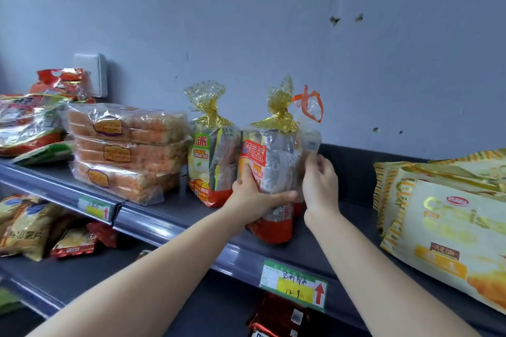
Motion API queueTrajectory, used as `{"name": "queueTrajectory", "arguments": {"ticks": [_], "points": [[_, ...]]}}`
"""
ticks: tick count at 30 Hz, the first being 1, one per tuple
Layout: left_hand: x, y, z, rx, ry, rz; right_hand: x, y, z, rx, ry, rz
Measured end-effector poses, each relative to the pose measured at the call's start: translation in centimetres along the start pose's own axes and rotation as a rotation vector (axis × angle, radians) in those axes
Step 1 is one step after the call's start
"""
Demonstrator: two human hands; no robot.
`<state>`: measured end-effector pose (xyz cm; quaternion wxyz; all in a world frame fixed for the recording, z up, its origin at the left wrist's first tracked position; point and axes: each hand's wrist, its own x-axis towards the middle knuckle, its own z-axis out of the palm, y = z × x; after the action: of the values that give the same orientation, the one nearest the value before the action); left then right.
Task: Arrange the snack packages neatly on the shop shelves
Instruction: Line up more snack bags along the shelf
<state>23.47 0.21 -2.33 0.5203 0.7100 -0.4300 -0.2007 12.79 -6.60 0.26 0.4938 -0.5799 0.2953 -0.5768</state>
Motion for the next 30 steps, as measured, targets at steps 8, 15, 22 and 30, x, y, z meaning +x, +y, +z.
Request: {"name": "queueTrajectory", "arguments": {"ticks": [8, 15, 22, 30], "points": [[-2.9, -0.6, -4.3, 0.558, -0.051, 0.138, -3.8, -0.8, 3.2, -0.460, 0.179, -0.929], [-5.0, -5.3, -13.2, 0.927, 0.150, 0.239, -7.0, 1.1, 8.1, -0.762, 0.083, -1.125], [-7.5, -12.7, -26.8, 0.968, 0.267, 0.175, -12.1, 3.0, 17.8, -0.830, -0.130, -1.103], [-9.4, -20.0, -40.0, 1.069, 0.290, 0.057, -18.4, 5.3, 31.7, -0.859, -0.354, -0.799]]}}
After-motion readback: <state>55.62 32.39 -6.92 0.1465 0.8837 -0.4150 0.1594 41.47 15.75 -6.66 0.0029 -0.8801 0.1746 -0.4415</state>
